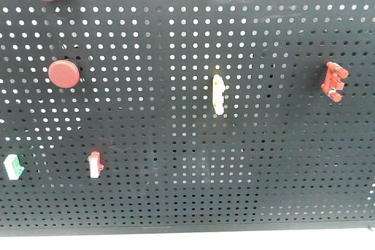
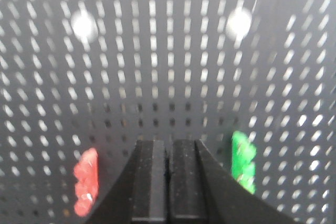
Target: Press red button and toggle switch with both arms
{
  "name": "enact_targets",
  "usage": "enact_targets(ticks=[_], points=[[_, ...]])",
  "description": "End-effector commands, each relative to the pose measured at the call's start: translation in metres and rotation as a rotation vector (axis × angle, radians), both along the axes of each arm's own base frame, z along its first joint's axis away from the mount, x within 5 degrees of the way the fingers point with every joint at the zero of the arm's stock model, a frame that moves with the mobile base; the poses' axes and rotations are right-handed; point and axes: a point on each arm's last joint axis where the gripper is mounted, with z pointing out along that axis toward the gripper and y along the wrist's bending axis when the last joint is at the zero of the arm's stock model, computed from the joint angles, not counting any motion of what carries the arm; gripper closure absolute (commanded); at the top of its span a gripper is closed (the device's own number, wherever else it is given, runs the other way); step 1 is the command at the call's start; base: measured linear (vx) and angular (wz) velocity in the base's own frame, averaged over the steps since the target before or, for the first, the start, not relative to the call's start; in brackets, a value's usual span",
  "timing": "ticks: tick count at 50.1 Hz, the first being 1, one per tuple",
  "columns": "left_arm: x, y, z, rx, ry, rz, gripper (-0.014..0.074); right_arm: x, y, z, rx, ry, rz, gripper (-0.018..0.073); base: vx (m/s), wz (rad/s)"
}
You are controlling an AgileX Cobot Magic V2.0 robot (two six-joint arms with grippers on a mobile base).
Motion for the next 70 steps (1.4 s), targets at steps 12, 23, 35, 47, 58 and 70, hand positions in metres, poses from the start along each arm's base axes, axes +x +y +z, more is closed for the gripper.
enact_targets(ticks=[12,23,35,47,58,70], points=[[-0.034,0.012,-0.005,-0.047,-0.094,-0.014,0.0595,0.025,0.070,0.014,-0.015,-0.183,0.365,0.0562,0.00,0.00],[-0.034,0.012,-0.005,-0.049,-0.099,-0.015,0.0595,0.050,0.140,0.037,-0.055,-0.215,0.567,0.0562,0.00,0.00],[-0.034,0.012,-0.005,-0.049,-0.099,-0.015,0.0595,0.082,0.175,0.069,-0.029,-0.256,0.598,0.0562,0.00,0.00],[-0.034,0.012,-0.005,-0.048,-0.099,-0.014,0.0595,0.103,0.188,0.091,-0.046,-0.235,0.588,0.0562,0.00,0.00],[-0.034,0.012,-0.005,-0.049,-0.100,-0.014,0.0595,0.107,0.183,0.092,-0.080,-0.193,0.564,0.0562,0.00,0.00],[-0.034,0.012,-0.005,-0.048,-0.100,-0.014,0.0595,0.108,0.156,0.101,-0.061,-0.185,0.497,0.0562,0.00,0.00]])
